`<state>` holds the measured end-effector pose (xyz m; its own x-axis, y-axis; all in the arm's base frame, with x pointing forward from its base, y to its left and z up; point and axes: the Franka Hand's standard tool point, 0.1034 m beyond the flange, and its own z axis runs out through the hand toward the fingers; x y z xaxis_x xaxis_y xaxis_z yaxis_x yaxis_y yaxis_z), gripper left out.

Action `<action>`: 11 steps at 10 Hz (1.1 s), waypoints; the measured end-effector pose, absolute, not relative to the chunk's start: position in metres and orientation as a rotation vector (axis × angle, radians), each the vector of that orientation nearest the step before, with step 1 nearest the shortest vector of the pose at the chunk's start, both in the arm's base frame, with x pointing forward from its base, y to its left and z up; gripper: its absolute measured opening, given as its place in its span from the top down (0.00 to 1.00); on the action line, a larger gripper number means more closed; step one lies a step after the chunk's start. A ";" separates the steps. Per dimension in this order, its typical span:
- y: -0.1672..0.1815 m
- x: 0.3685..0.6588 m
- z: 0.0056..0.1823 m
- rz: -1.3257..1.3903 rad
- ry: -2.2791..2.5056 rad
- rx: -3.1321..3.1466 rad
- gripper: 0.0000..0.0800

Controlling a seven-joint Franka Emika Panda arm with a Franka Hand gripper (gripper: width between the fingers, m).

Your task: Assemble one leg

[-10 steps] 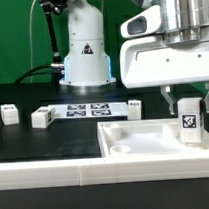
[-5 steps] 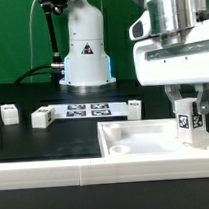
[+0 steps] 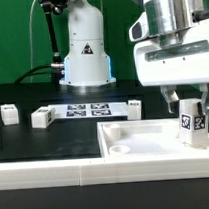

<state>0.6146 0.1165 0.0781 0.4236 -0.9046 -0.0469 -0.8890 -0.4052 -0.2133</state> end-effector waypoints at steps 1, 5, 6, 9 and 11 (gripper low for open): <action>0.120 0.612 0.078 -0.095 1.527 -2.514 0.21; 0.124 0.613 0.076 -0.089 0.918 -2.839 0.19; 0.125 0.617 0.075 -0.074 0.734 -2.907 0.19; 0.126 0.622 0.075 -0.053 0.378 -3.007 0.19; 0.125 0.623 0.076 -0.065 0.203 -3.045 0.19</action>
Offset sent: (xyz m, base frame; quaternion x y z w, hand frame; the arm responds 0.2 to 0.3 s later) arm 0.0056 0.0045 -0.0022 -0.0232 -0.0262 -0.2303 0.9725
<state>0.6225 0.1255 0.0756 0.9902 -0.1345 0.0362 -0.1307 -0.9871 -0.0920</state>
